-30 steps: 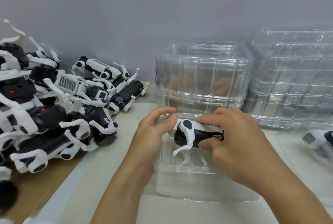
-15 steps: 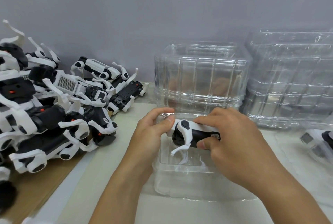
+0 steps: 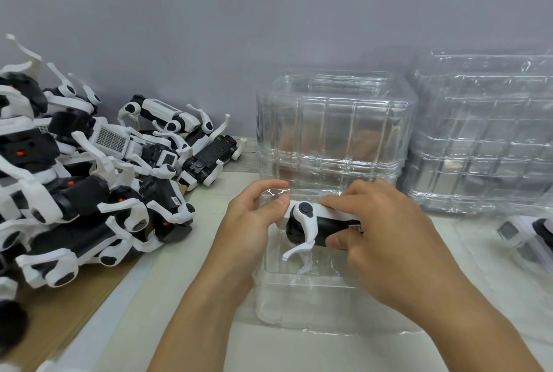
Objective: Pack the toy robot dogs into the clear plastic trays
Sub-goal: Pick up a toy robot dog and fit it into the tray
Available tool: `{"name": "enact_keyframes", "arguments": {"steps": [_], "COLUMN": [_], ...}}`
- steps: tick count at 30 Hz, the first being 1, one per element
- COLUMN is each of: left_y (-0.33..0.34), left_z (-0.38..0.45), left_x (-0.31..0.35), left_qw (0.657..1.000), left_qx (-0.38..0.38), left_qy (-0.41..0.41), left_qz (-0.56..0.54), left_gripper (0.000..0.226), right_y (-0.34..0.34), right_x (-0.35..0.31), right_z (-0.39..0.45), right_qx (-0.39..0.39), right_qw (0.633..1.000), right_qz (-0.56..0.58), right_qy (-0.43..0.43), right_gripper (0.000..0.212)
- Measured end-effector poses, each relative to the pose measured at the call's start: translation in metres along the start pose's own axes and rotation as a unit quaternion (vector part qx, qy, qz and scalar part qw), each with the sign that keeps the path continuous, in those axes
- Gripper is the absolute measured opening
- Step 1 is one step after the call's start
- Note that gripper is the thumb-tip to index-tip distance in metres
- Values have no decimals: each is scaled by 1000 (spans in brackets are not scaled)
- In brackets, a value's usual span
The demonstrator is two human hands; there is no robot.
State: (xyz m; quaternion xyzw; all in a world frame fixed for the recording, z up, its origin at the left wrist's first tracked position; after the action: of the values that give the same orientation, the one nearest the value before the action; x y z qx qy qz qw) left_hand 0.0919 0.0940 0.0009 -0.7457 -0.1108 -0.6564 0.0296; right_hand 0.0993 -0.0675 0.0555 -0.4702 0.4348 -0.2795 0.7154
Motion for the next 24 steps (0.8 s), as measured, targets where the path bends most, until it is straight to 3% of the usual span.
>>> {"name": "enact_keyframes", "arguments": {"steps": [5,10,14,24], "left_y": [0,-2,1,-2], "left_z": [0,1,0,3], "left_x": [1,0,2,-5], "left_qw": [1000,998,999,998], "left_qx": [1,24,16,9], "left_qy": [2,8,12,-21], "left_qz": [9,57,45,55], "left_gripper": [24,43,34,41], "right_y": [0,3,3,4], "right_x": [-1,-2,1,-1], "right_z": [0,1,0,1], "right_qx": [0,-13,-8,-15], "right_qw": [1000,1000,1000,1000], "right_qz": [-1,-9,-2,-11], "right_qy": [-2,-5,-1,-4], "right_gripper": [14,6,6,5]}}
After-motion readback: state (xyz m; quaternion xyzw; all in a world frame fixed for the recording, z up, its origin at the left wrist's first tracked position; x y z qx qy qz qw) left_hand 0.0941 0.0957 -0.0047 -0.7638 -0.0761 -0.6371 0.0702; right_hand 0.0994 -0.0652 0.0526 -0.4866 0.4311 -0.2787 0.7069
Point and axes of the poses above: each hand's wrist, its own z-axis towards the middle knuckle, its own y-axis out of the palm, x = y × z, the point moved 7 cm from there along z, towards the middle knuckle, and after that the axes turned 5 degrees about -x, right-handed, at the moved point
